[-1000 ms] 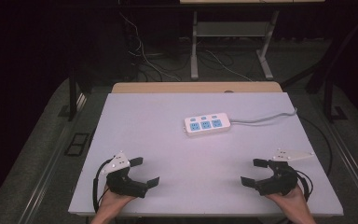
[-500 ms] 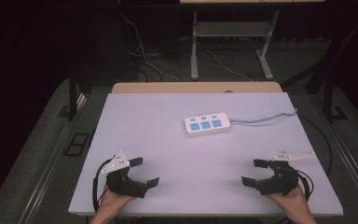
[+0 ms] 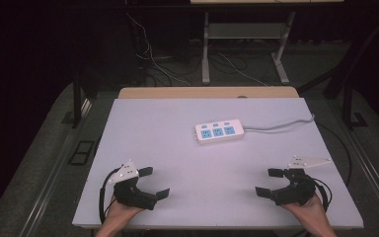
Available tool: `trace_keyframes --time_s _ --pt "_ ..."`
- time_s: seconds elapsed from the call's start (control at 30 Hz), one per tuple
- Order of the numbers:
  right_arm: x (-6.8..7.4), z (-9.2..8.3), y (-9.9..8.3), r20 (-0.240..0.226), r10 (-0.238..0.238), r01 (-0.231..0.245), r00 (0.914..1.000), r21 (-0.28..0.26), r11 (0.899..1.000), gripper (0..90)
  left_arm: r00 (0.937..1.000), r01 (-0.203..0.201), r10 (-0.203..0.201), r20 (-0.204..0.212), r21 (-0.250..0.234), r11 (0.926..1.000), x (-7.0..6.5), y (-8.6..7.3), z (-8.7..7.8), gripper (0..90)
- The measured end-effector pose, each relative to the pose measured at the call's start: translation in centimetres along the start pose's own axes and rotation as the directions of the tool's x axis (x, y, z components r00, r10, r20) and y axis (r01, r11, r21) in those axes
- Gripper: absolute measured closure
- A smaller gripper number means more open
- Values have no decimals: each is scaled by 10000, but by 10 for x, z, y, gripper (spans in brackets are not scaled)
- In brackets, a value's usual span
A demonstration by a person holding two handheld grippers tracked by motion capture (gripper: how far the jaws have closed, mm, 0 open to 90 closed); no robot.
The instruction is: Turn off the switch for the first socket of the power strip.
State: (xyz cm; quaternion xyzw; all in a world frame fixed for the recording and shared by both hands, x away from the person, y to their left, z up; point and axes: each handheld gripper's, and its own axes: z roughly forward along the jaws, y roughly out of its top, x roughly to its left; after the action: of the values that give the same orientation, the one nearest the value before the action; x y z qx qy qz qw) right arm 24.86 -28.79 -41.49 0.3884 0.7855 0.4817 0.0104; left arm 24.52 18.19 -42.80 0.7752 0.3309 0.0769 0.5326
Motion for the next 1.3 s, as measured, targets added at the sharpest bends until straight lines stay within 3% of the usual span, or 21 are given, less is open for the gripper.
trace_keyframes --time_s 0.2,1.3 --pt "0 3 3 -98 -199 202 9998 403 9990 22 10000 -10 10 9 60 10000 0 0 0 0" --pt "-7 5 36 -326 -443 470 9985 875 9951 23 10000 28 -28 17 146 9999 1 -1 1 0"
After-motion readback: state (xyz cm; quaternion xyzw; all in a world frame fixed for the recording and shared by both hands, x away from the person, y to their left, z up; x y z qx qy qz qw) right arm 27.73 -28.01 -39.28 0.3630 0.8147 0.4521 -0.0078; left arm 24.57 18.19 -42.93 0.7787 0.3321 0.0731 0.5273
